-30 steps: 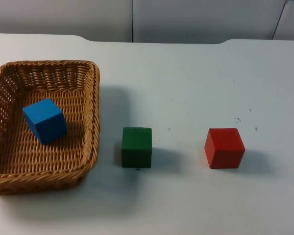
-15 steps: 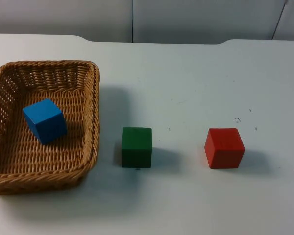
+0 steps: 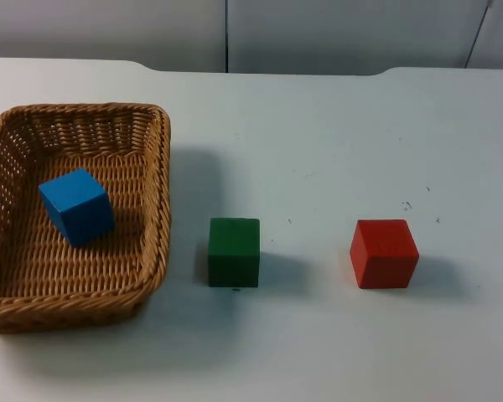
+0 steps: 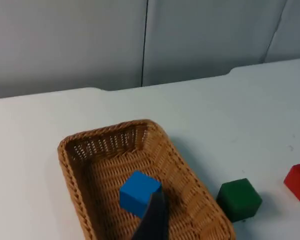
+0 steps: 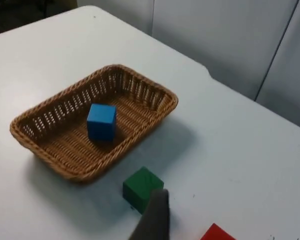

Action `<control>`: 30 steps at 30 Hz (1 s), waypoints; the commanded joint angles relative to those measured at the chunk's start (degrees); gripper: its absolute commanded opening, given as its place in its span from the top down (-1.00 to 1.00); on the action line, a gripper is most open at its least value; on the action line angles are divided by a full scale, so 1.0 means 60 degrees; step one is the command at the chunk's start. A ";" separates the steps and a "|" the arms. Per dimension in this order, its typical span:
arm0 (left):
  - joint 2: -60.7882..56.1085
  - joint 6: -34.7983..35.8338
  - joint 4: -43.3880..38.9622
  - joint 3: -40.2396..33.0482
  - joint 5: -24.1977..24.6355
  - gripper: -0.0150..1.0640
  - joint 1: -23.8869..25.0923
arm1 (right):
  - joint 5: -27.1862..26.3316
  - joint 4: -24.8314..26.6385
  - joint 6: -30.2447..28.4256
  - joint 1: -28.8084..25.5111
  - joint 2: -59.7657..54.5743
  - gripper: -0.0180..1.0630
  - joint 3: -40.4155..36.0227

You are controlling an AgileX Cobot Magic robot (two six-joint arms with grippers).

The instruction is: Pick up the basket with the left hand and place the blue cube into the basket with the right hand.

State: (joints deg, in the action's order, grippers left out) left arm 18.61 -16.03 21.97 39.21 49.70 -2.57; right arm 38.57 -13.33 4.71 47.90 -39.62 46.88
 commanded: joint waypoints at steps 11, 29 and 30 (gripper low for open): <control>-0.2300 0.1300 -0.1648 0.0002 0.0989 -0.46 -0.0293 | -0.0271 0.0088 -0.0002 0.0046 0.1365 -0.46 -0.1592; -0.3102 0.2770 -0.3199 -0.1301 0.2977 -0.46 -0.0293 | 0.2054 0.0221 0.0366 0.0046 0.4760 -0.46 -0.2596; -0.3102 0.2770 -0.3196 -0.1248 0.2979 -0.46 -0.0274 | 0.2687 0.0241 0.0493 0.0046 0.5089 -0.46 -0.2596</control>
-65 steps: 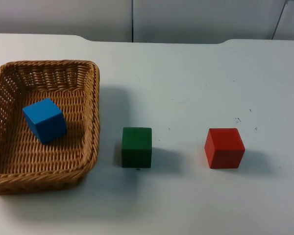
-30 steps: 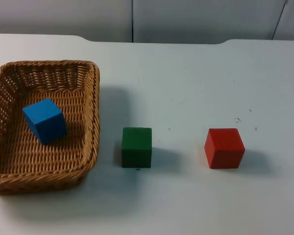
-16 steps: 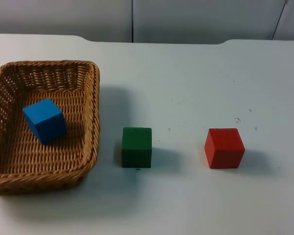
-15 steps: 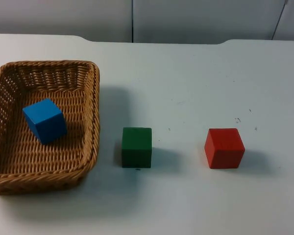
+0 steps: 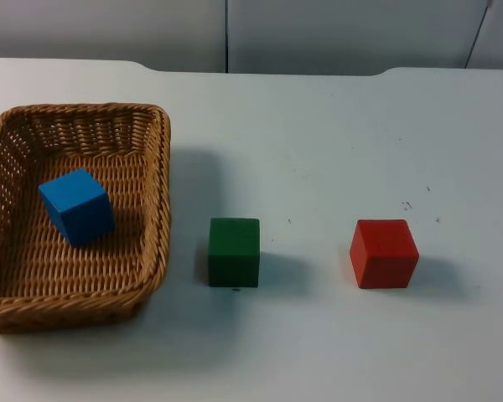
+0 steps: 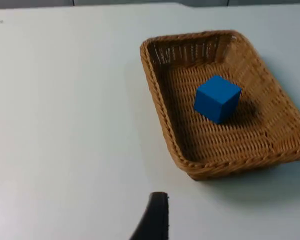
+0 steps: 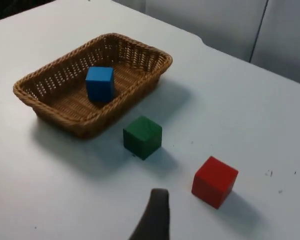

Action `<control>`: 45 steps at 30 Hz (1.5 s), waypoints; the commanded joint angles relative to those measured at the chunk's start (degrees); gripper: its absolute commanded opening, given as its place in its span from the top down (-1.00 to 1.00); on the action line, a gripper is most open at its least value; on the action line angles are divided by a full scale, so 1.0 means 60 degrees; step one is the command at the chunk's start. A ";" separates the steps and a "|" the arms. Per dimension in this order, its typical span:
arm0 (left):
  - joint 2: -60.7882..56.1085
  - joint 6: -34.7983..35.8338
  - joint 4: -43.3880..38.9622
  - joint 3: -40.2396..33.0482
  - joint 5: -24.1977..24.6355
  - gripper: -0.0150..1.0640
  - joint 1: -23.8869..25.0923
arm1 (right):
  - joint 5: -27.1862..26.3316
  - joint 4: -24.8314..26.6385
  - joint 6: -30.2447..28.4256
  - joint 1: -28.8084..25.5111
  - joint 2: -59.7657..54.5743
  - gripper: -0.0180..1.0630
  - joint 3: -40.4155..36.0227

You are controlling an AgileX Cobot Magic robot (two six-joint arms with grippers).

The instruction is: Pick up the basket with the left hand and place the blue cube into the basket with the right hand.

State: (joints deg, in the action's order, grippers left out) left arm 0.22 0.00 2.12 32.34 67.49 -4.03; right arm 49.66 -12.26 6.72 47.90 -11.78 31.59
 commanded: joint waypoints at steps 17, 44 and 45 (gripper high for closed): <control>-0.0037 0.0098 0.0217 -0.0123 -0.0021 -0.46 -0.0031 | 0.2743 0.0354 0.0084 0.0066 0.1964 -0.46 -0.0085; -0.0037 0.0075 0.0499 -0.0165 -0.0273 -0.98 -0.0031 | 0.2018 0.0532 -0.0185 0.0089 0.1964 -0.47 -0.0421; -0.0037 0.0075 0.0499 -0.0175 -0.0321 -0.98 -0.0031 | 0.2018 0.0575 -0.0144 0.0089 0.1964 -0.47 -0.0421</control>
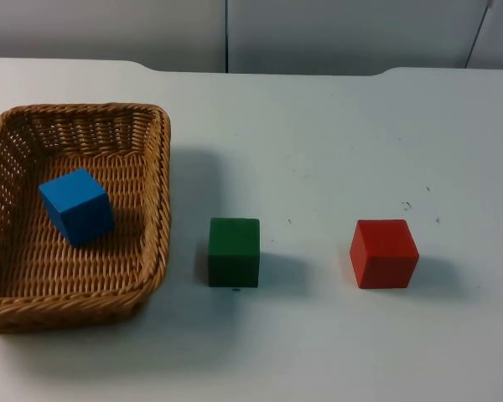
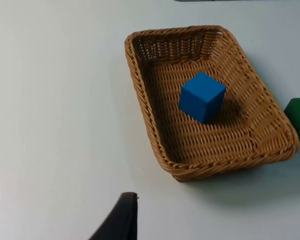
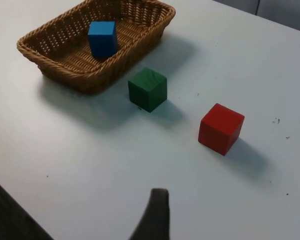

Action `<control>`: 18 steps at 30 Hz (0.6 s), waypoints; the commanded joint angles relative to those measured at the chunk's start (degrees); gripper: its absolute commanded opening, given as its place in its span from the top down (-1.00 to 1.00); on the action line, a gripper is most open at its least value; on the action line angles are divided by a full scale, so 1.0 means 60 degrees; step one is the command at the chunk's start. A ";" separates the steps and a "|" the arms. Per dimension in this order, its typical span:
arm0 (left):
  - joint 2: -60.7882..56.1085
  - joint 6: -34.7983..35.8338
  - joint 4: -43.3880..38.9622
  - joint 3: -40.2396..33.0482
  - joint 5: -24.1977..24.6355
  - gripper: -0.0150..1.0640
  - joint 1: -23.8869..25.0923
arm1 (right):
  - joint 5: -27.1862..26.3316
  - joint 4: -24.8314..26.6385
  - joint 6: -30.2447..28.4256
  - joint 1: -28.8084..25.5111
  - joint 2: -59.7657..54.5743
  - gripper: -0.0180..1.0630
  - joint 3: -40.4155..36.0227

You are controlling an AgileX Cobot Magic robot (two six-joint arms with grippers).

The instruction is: Pick up the basket with the left hand and place the blue cube into the basket with the right hand.

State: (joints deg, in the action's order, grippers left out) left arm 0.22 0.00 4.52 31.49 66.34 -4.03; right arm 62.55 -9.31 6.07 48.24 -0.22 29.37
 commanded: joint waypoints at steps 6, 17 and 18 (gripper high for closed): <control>-0.0037 0.0075 0.0081 -0.0033 -0.0173 -0.98 -0.0031 | -0.0131 0.0099 -0.0017 0.0032 0.0037 -0.47 -0.0051; -0.0037 0.0075 0.0081 -0.0033 -0.0173 -0.98 -0.0031 | -0.0131 0.0099 -0.0016 0.0032 0.0037 -0.66 -0.0051; -0.0037 0.0075 0.0081 -0.0033 -0.0173 -0.98 -0.0031 | -0.0131 0.0099 -0.0016 0.0032 0.0037 -0.66 -0.0051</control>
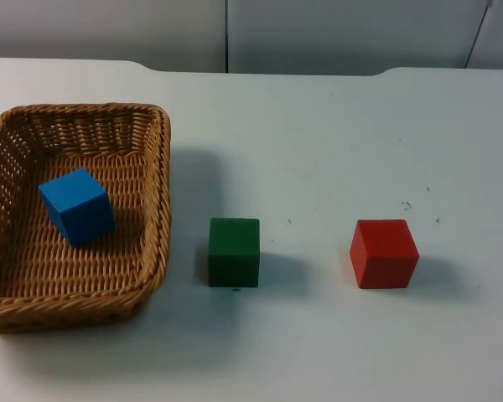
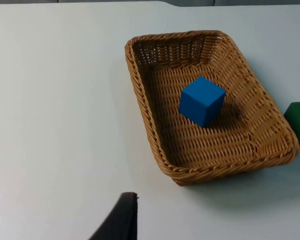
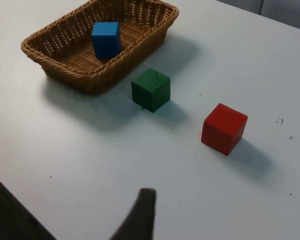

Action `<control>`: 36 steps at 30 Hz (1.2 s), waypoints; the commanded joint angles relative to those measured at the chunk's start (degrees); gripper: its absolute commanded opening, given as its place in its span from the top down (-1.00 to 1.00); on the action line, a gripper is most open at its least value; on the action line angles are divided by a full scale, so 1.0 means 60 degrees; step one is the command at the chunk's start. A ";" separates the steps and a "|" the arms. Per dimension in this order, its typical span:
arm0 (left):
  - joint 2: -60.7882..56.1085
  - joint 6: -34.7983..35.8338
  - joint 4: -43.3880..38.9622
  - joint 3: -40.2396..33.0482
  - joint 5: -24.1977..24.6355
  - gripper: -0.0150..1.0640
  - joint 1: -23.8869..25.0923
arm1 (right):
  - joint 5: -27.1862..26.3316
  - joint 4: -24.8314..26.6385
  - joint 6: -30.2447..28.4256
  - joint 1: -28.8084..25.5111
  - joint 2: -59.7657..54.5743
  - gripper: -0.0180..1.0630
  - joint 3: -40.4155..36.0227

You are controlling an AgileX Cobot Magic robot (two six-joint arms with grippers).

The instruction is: Pick up the basket with the left hand and place the blue cube into the basket with the right hand.

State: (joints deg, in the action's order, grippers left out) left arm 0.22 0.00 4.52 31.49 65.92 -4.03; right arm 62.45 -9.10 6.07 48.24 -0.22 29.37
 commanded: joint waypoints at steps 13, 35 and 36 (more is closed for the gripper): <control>-0.0037 0.0075 0.0081 -0.0033 -0.0104 -0.98 -0.0031 | -0.0115 0.0307 -0.0001 0.0032 0.0037 -0.98 -0.0051; -0.0037 0.0075 0.0042 -0.0033 -0.0104 -0.98 -0.0031 | -0.0098 0.0547 -0.0598 0.0032 0.0037 -0.98 -0.0056; -0.0037 0.0075 0.0042 -0.0033 -0.0104 -0.98 -0.0031 | -0.0098 0.0547 -0.0598 0.0032 0.0037 -0.98 -0.0056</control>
State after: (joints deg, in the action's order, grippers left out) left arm 0.22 0.00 4.52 31.49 65.83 -4.03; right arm 62.45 -6.02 3.46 48.28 -0.22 29.37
